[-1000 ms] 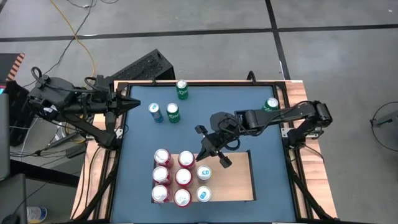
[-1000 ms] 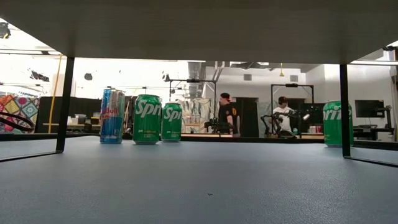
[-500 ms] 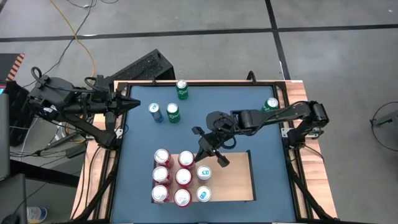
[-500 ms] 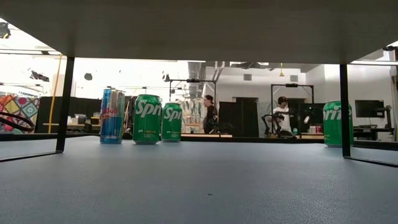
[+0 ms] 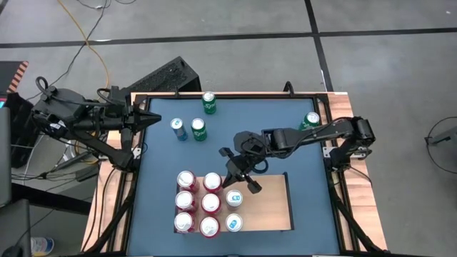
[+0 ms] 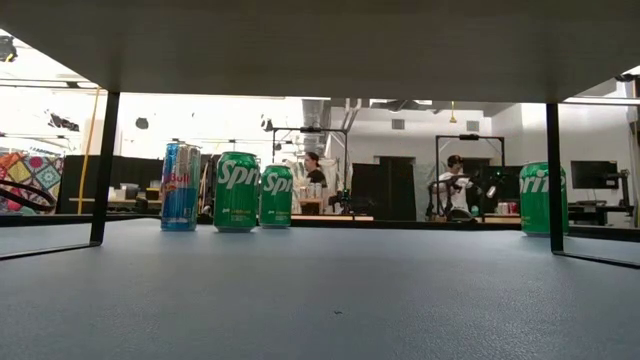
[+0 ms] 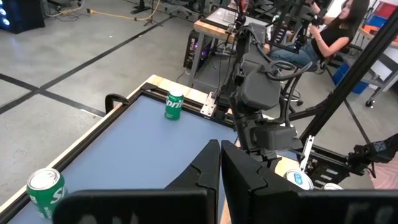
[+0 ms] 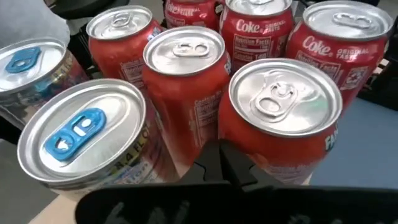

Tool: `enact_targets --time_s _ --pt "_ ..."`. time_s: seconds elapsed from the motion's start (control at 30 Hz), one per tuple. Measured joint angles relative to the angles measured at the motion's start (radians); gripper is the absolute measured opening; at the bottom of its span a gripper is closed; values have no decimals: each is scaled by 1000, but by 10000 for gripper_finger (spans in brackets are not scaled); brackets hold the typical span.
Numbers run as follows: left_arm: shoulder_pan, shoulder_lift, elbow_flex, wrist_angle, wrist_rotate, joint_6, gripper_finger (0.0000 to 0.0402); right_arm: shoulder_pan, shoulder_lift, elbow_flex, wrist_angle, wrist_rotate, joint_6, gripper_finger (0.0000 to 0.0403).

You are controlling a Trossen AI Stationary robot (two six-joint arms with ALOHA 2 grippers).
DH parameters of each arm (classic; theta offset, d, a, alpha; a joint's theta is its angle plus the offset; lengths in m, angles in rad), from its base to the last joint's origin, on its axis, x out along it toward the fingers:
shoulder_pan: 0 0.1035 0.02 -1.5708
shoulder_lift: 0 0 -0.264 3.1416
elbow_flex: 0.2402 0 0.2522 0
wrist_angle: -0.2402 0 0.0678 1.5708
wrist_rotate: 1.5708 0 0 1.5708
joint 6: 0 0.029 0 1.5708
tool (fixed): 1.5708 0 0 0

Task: Place canned beverage on shelf
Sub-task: Adjust the red soda can on the shelf

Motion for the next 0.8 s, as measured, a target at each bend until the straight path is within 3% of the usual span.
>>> enact_targets --time_s 0.33,0.6,0.73,0.8 --pt "0 0 0 0 -25 4 0 -5 -2 0 -14 8 12 0" --pt "-14 30 0 31 50 104 0 -4 -110 61 -202 159 35 0" --pt "-86 107 7 65 106 221 0 12 -173 90 -308 252 41 0" --pt "-128 166 21 56 77 234 0 23 -213 101 -357 306 63 0"
